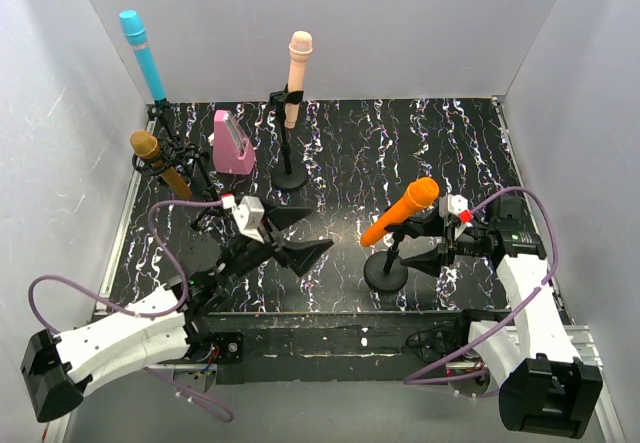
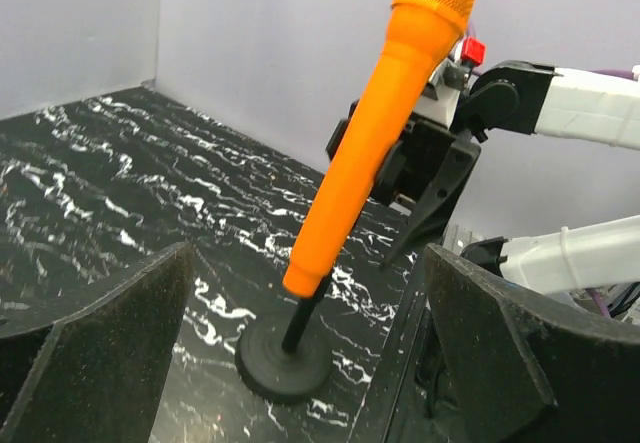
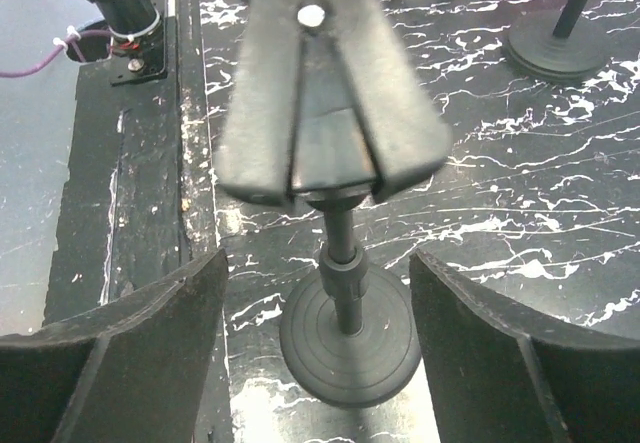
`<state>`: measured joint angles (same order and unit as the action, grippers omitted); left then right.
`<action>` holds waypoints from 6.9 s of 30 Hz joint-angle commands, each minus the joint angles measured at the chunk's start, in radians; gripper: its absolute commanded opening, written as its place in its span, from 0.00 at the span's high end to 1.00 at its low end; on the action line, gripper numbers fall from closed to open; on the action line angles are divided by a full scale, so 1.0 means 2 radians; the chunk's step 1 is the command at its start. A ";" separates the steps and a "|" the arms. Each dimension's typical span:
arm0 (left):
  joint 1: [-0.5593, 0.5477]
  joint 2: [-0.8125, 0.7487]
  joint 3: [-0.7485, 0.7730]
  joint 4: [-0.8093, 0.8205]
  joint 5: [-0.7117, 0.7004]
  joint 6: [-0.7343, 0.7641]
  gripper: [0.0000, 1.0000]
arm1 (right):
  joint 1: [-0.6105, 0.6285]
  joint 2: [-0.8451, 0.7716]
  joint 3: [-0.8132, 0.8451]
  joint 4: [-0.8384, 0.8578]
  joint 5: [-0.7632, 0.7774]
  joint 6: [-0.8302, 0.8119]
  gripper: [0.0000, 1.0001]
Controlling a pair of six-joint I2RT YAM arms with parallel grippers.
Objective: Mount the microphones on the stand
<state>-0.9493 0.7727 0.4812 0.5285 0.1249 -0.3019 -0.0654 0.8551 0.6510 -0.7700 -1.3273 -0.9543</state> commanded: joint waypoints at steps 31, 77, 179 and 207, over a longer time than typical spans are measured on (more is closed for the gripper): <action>-0.001 -0.071 -0.048 -0.069 -0.051 -0.022 0.02 | 0.075 0.168 0.059 -0.013 -0.083 -0.098 0.91; -0.012 0.081 -0.027 -0.002 -0.112 0.076 0.02 | 0.158 0.437 0.513 -0.413 -0.165 -0.179 0.99; -0.003 0.308 0.243 0.098 -0.111 0.038 1.00 | 0.200 0.089 0.267 0.334 0.324 0.626 0.35; -0.007 0.355 0.265 0.110 -0.092 -0.013 1.00 | 0.228 0.152 0.225 0.505 0.348 0.529 0.98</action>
<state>-0.9592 1.5120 0.9405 0.6735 -0.0628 -0.3149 0.3866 1.1603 1.1110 0.1459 -0.6304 0.1696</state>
